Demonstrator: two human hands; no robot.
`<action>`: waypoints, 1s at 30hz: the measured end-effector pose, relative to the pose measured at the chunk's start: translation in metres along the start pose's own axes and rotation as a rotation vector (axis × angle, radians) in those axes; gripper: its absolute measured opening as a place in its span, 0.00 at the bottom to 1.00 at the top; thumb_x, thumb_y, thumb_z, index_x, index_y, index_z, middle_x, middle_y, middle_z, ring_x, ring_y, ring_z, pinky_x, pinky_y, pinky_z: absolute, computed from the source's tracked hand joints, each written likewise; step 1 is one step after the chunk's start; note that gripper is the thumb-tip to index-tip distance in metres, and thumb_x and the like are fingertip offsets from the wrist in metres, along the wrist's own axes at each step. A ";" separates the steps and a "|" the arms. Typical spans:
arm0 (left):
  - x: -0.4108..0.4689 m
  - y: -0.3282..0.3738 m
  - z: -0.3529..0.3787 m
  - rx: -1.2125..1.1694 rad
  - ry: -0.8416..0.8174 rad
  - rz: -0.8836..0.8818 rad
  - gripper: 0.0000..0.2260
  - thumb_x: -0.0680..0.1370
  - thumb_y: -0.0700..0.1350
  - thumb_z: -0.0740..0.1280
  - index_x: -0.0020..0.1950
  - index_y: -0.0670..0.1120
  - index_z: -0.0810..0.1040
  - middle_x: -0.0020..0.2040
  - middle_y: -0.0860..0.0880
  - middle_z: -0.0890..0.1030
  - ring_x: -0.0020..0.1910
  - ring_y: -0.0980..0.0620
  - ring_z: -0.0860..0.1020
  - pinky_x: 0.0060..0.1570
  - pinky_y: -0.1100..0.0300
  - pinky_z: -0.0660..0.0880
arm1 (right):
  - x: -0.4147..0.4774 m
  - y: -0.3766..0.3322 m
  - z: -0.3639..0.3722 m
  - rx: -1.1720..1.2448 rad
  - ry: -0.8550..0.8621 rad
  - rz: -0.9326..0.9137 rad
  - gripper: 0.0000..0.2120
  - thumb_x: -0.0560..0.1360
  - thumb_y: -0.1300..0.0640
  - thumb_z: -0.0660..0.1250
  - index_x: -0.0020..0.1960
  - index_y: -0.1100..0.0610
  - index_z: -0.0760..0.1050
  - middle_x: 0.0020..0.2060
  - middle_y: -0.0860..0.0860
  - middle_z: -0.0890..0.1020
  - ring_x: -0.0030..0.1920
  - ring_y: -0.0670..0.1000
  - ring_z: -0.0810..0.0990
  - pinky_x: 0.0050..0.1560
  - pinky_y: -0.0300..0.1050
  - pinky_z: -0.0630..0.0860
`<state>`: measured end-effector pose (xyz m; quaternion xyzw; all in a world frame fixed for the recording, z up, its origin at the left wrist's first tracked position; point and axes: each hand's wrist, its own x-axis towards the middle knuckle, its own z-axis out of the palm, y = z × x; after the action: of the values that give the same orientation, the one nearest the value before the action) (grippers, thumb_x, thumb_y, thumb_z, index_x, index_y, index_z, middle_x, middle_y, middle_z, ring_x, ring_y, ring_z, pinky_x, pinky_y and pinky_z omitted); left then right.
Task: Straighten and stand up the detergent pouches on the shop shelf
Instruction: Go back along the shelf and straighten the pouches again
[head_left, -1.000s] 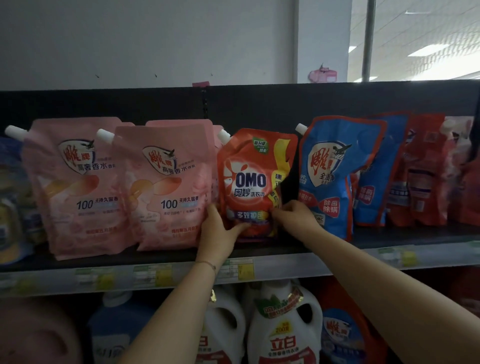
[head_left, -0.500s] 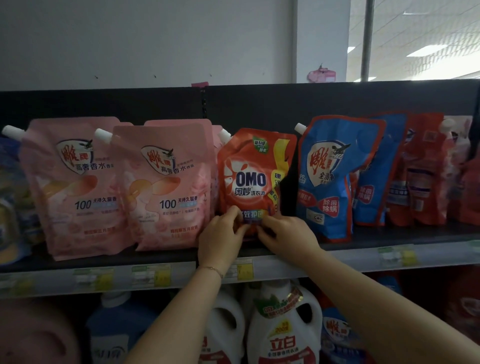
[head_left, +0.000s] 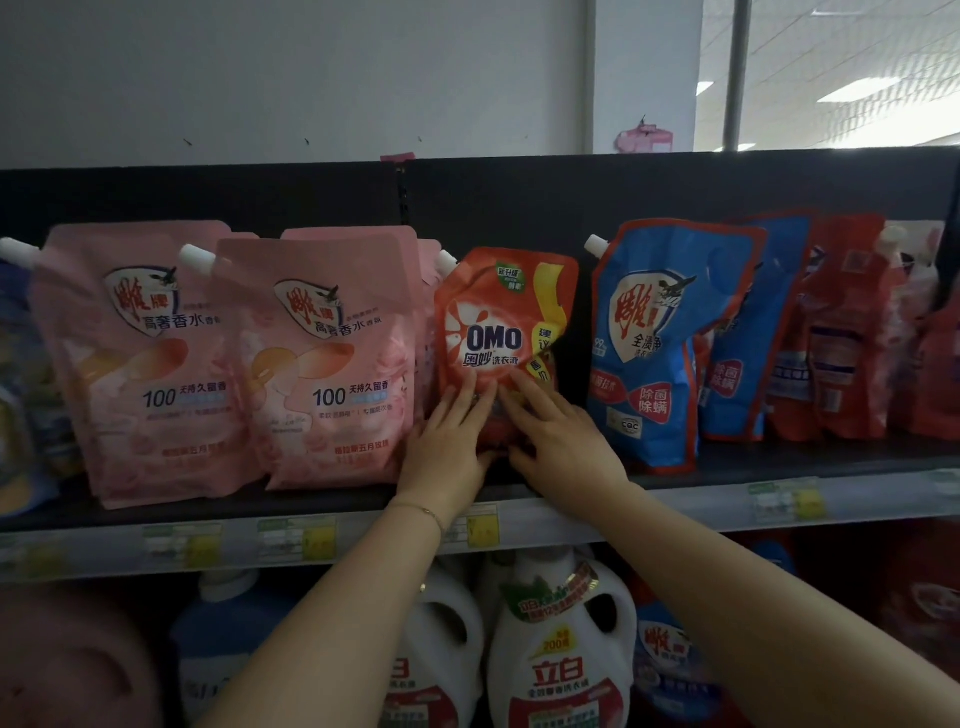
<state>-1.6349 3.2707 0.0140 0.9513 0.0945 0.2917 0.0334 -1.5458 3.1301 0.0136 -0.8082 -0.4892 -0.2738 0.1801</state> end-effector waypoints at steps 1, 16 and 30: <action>0.004 -0.001 0.000 0.031 -0.059 -0.012 0.36 0.81 0.53 0.61 0.79 0.55 0.40 0.79 0.54 0.35 0.78 0.50 0.44 0.76 0.47 0.50 | 0.002 0.001 -0.001 -0.005 -0.071 0.026 0.35 0.79 0.46 0.59 0.79 0.46 0.44 0.77 0.41 0.39 0.78 0.48 0.43 0.75 0.53 0.50; 0.005 0.002 0.005 -0.117 0.213 -0.034 0.29 0.72 0.47 0.74 0.70 0.51 0.67 0.72 0.49 0.62 0.68 0.47 0.67 0.67 0.50 0.70 | 0.003 0.004 -0.001 0.252 -0.018 0.098 0.33 0.76 0.61 0.65 0.77 0.46 0.58 0.78 0.44 0.53 0.77 0.51 0.51 0.75 0.55 0.56; 0.000 0.004 -0.005 -0.276 0.039 -0.109 0.14 0.74 0.50 0.72 0.59 0.48 0.80 0.57 0.50 0.80 0.57 0.50 0.76 0.55 0.60 0.72 | 0.005 0.008 0.003 0.291 -0.122 0.201 0.09 0.75 0.48 0.68 0.52 0.49 0.83 0.47 0.47 0.83 0.47 0.48 0.80 0.50 0.49 0.79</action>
<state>-1.6368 3.2668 0.0188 0.9253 0.1054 0.3180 0.1778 -1.5361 3.1319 0.0138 -0.8336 -0.4505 -0.1311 0.2915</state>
